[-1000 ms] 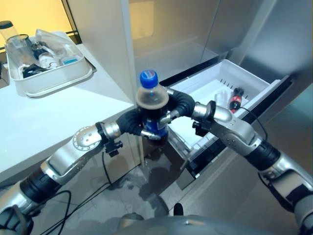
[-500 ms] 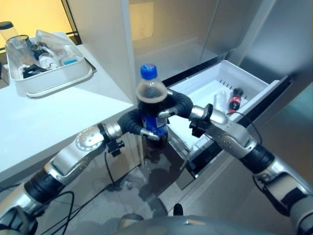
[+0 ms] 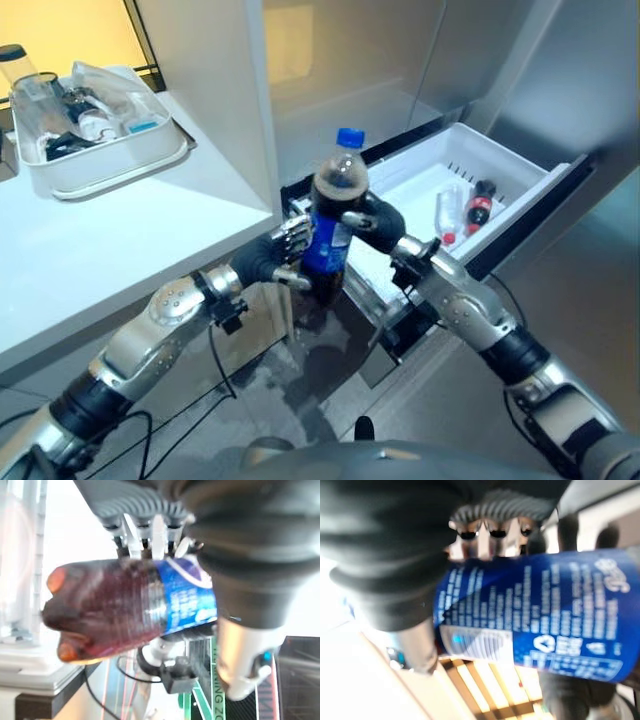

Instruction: Take the drinks into the refrigerator

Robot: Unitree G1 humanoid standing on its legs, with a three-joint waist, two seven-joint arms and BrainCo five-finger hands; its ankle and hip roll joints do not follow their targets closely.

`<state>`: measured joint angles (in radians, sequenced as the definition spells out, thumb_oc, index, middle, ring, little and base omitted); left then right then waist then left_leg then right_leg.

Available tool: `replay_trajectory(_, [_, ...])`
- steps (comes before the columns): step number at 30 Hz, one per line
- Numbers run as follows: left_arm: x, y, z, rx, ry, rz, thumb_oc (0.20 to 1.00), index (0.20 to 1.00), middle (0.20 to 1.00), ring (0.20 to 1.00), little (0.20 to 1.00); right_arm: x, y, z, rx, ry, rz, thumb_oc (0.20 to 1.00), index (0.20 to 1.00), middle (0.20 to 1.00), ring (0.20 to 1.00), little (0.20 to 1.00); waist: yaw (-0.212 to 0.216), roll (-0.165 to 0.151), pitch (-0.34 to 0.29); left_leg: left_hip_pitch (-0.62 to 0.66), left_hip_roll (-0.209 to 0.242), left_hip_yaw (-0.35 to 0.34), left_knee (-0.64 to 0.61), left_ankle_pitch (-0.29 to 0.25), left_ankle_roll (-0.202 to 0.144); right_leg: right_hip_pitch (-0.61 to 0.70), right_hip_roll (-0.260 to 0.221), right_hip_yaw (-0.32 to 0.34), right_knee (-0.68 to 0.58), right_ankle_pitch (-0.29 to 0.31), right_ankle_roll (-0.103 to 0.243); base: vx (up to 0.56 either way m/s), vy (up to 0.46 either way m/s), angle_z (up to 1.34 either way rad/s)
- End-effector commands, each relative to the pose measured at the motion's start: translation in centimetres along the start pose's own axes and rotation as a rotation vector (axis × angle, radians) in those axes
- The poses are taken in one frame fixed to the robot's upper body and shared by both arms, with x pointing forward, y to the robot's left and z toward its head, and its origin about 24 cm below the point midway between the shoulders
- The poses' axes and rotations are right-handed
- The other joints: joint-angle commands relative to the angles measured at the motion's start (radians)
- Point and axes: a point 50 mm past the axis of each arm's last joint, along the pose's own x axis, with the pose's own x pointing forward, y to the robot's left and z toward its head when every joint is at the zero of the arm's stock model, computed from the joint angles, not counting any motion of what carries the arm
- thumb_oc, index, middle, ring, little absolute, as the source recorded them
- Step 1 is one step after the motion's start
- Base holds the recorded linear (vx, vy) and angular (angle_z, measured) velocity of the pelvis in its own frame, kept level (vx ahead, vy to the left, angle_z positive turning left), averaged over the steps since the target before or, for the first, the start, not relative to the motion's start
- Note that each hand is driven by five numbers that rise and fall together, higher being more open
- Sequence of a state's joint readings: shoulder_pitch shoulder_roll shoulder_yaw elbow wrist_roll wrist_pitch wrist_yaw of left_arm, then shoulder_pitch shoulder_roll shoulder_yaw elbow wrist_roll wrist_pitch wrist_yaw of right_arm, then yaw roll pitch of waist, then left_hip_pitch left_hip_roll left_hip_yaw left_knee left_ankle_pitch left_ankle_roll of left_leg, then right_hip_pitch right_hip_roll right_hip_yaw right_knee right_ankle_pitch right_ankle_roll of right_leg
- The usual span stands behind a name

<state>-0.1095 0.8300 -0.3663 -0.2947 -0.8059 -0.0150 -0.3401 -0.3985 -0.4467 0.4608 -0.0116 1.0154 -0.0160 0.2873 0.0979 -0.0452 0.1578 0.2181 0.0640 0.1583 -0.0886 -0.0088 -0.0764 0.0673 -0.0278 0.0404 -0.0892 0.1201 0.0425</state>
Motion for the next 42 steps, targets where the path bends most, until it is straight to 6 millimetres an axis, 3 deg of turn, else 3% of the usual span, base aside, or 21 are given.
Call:
replay_trajectory(1, [-0.1,-0.6,2.2,-0.019,-0.155,-0.015,1.0,1.0,1.0,1.0,1.0,0.0,-1.6,6.9,-0.04,-0.325,-0.071,0.2,0.2,0.2,0.2,0.2,0.014,0.012,-0.008,0.01,-0.035,-0.084,0.002,-0.074,0.056,0.023,-0.031,-0.074,0.131,-0.11,0.068,0.0,0.0,0.0])
replay_trajectory(11, [-1.2,-0.4,1.2,-0.076,-0.154,0.057,1.0,1.0,1.0,1.0,1.0,-1.9,-3.5,7.7,0.005,-0.444,-0.207,0.2,0.2,0.2,0.2,0.2,0.016,0.014,-0.009,0.009,-0.035,-0.082,0.002,-0.075,0.056,0.023,-0.029,-0.074,0.129,-0.113,0.067,0.01,0.001,0.0])
replay_trajectory(22, [-2.7,0.1,0.8,-0.102,-0.185,0.14,1.0,1.0,1.0,1.0,1.0,-4.6,-5.9,9.9,-0.126,-0.502,-0.361,0.2,0.2,0.2,0.2,0.2,0.021,0.013,-0.007,0.0,-0.037,-0.085,0.002,-0.065,0.057,0.015,-0.03,-0.075,0.128,-0.105,0.065,0.0,0.0,0.0])
replay_trajectory(23, [-3.0,0.0,0.6,-0.119,-0.189,0.153,1.0,1.0,1.0,1.0,1.0,-5.2,-6.7,11.1,-0.176,-0.52,-0.407,0.2,0.2,0.2,0.2,0.2,0.026,0.011,-0.004,-0.003,-0.037,-0.086,0.002,-0.064,0.057,0.012,-0.03,-0.076,0.129,-0.104,0.065,0.0,0.0,0.0])
replay_trajectory(27, [-3.4,0.0,0.6,-0.132,-0.196,0.151,1.0,1.0,1.0,1.0,1.0,-5.7,-7.8,12.3,-0.252,-0.502,-0.463,0.2,0.2,0.2,0.2,0.2,0.032,0.009,0.004,-0.008,-0.036,-0.089,0.004,-0.063,0.058,0.002,-0.031,-0.075,0.136,-0.105,0.066,0.0,0.0,0.0])
replay_trajectory(29, [-3.6,0.0,0.9,-0.119,-0.199,0.131,1.0,1.0,1.0,1.0,1.0,-6.4,-9.7,13.4,-0.343,-0.434,-0.557,0.2,0.2,0.2,0.2,0.2,0.041,0.01,0.018,-0.012,-0.032,-0.094,0.008,-0.07,0.058,-0.008,-0.027,-0.078,0.153,-0.116,0.066,-0.02,-0.009,0.0])
replay_trajectory(32, [-3.7,0.0,1.4,-0.092,-0.212,0.11,1.0,1.0,1.0,1.0,1.0,-6.3,-10.5,14.4,-0.447,-0.348,-0.581,0.2,0.2,0.2,0.2,0.2,0.046,0.012,0.035,-0.025,-0.031,-0.098,0.011,-0.065,0.057,-0.027,-0.023,-0.079,0.168,-0.12,0.066,-0.07,-0.024,0.04])
replay_trajectory(33, [-3.6,0.0,1.5,-0.088,-0.208,0.095,1.0,1.0,1.0,1.0,1.0,-6.7,-11.6,16.1,-0.525,-0.308,-0.646,0.2,0.2,0.2,0.2,0.2,0.057,0.013,0.053,-0.041,-0.028,-0.102,0.015,-0.057,0.056,-0.049,-0.019,-0.082,0.182,-0.12,0.065,-0.11,-0.022,0.04])
replay_trajectory(36, [-3.6,0.1,2.1,-0.047,-0.206,0.063,1.0,1.0,1.0,1.0,1.0,-7.1,-12.9,18.5,-0.629,-0.256,-0.735,0.2,0.2,0.2,0.2,0.2,0.071,0.02,0.082,-0.08,-0.023,-0.11,0.025,-0.041,0.053,-0.091,-0.016,-0.09,0.207,-0.12,0.062,-0.11,-0.024,0.02])
replay_trajectory(42, [-3.3,0.0,2.6,-0.023,-0.213,0.028,1.0,1.0,1.0,1.0,1.0,-6.4,-13.3,20.0,-0.744,-0.172,-0.759,0.2,0.2,0.2,0.2,0.2,0.084,0.03,0.124,-0.146,-0.012,-0.126,0.046,-0.02,0.048,-0.166,-0.011,-0.104,0.256,-0.125,0.058,-0.09,-0.033,0.08])
